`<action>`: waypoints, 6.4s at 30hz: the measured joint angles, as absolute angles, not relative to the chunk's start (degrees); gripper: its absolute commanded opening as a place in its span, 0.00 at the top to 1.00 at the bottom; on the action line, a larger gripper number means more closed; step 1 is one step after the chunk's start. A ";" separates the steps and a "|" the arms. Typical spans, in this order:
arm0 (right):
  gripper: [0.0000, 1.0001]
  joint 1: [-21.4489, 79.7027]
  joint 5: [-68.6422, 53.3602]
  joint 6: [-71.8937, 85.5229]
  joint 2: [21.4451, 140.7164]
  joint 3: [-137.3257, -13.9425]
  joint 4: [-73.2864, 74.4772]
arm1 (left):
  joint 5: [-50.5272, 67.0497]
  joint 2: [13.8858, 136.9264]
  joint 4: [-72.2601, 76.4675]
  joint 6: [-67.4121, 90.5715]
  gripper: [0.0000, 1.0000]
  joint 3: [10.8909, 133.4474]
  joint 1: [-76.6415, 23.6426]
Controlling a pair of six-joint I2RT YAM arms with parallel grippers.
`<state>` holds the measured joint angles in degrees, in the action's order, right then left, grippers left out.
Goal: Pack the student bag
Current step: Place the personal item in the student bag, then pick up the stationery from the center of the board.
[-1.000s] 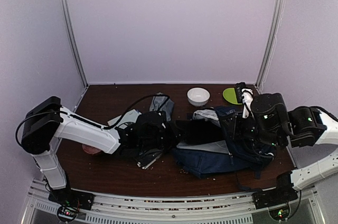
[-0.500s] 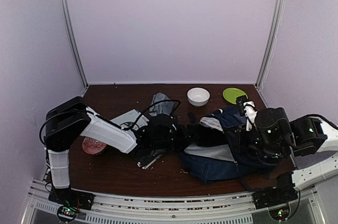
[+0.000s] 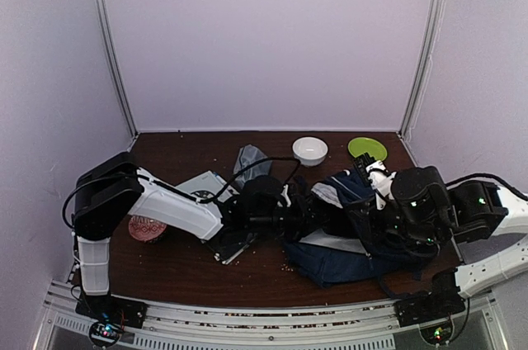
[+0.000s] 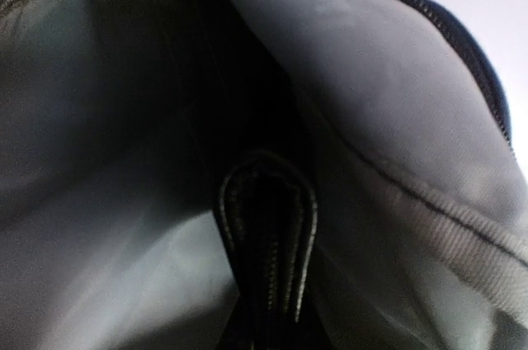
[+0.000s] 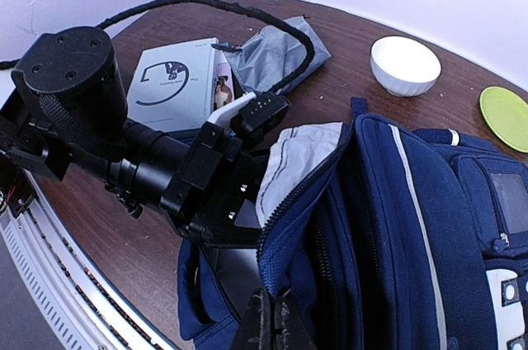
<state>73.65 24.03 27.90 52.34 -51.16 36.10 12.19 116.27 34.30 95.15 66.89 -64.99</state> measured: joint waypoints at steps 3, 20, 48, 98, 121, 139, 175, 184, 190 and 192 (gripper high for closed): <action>1.00 73.63 23.99 27.05 51.22 -51.18 36.27 | 12.27 117.69 36.40 95.57 1.00 67.31 -65.49; 1.00 73.56 22.24 24.95 51.53 -63.00 50.35 | 15.62 125.14 42.83 93.69 1.00 73.89 -64.64; 1.00 73.47 23.88 25.52 50.30 -59.05 47.70 | 26.41 118.37 43.40 86.26 0.02 71.57 -63.70; 1.00 77.82 35.09 38.96 41.23 -40.27 30.20 | 10.31 114.61 -9.08 55.42 0.69 81.01 -63.24; 1.00 77.82 35.05 39.11 42.13 -40.25 29.32 | 28.32 130.69 7.35 62.59 0.49 93.12 -62.94; 1.00 77.91 36.05 38.72 42.85 -40.25 28.12 | 20.99 111.35 5.43 52.27 0.16 72.51 -63.13; 1.00 78.15 27.24 39.35 42.65 -36.49 25.89 | -0.05 84.51 -9.82 -1.69 0.02 69.65 -61.32; 1.00 78.52 29.41 38.96 43.55 -35.46 24.08 | -9.50 86.19 -16.49 19.55 0.02 70.70 -46.70; 1.00 78.52 30.81 37.39 47.40 -37.63 24.16 | -10.59 99.55 -26.33 26.39 0.02 84.64 -39.62; 1.00 78.52 31.05 37.21 47.81 -38.35 24.38 | -10.68 105.01 -29.26 26.79 0.02 91.15 -39.57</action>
